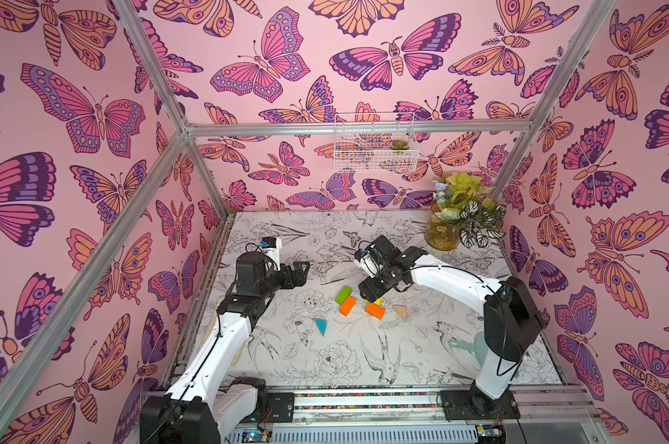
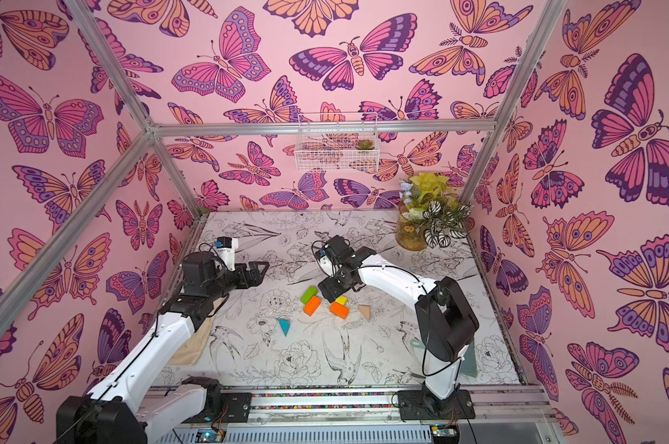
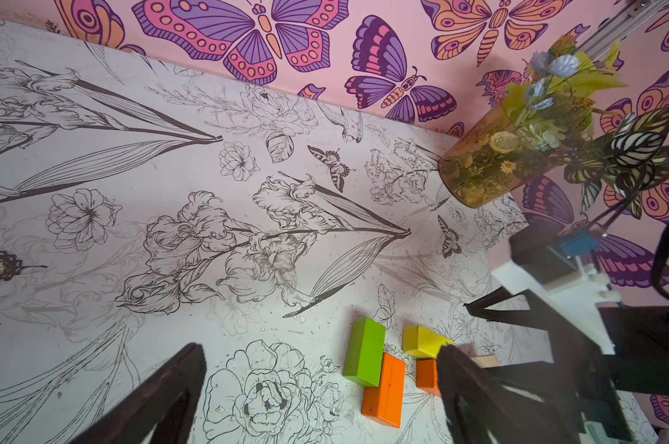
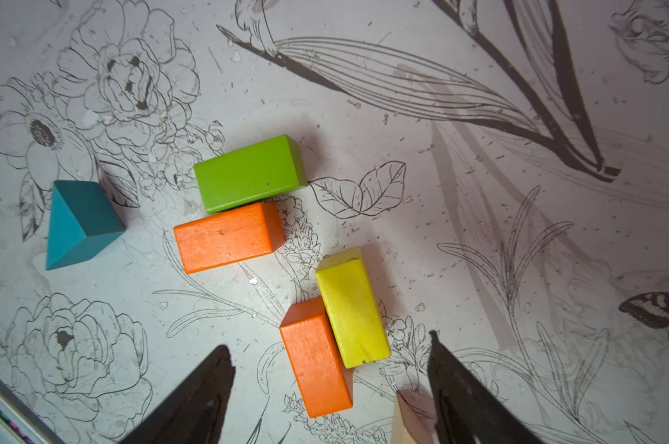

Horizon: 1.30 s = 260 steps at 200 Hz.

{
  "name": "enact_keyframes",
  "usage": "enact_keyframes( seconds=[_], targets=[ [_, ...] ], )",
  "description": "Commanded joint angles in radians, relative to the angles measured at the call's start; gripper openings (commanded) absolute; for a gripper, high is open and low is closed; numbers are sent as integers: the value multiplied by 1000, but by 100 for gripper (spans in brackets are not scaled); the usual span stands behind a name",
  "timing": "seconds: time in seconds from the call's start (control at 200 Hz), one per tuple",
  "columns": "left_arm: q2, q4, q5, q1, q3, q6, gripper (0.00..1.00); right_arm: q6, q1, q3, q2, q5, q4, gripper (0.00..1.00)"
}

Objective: Assemble a piece of candy with building blocks
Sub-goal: Pick up the building block from the center of the board.

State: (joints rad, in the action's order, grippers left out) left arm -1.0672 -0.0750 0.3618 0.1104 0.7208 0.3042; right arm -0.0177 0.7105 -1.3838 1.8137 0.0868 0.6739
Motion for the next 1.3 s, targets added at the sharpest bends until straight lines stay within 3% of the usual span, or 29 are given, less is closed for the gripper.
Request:
enact_keyframes(
  seconds=[0.0, 0.641, 0.981, 1.297],
  targets=[
    [-10, 20, 20, -5, -21, 8, 96, 23, 12, -10, 51, -33, 39, 80],
    [-55, 53, 39, -6, -24, 24, 96, 31, 14, -26, 143, -90, -24, 66],
    [-45, 60, 32, -6, -38, 27, 96, 41, 15, -45, 169, -98, -16, 47],
    [-61, 68, 40, -5, -39, 31, 96, 51, 15, -47, 184, -104, -6, 46]
  ],
)
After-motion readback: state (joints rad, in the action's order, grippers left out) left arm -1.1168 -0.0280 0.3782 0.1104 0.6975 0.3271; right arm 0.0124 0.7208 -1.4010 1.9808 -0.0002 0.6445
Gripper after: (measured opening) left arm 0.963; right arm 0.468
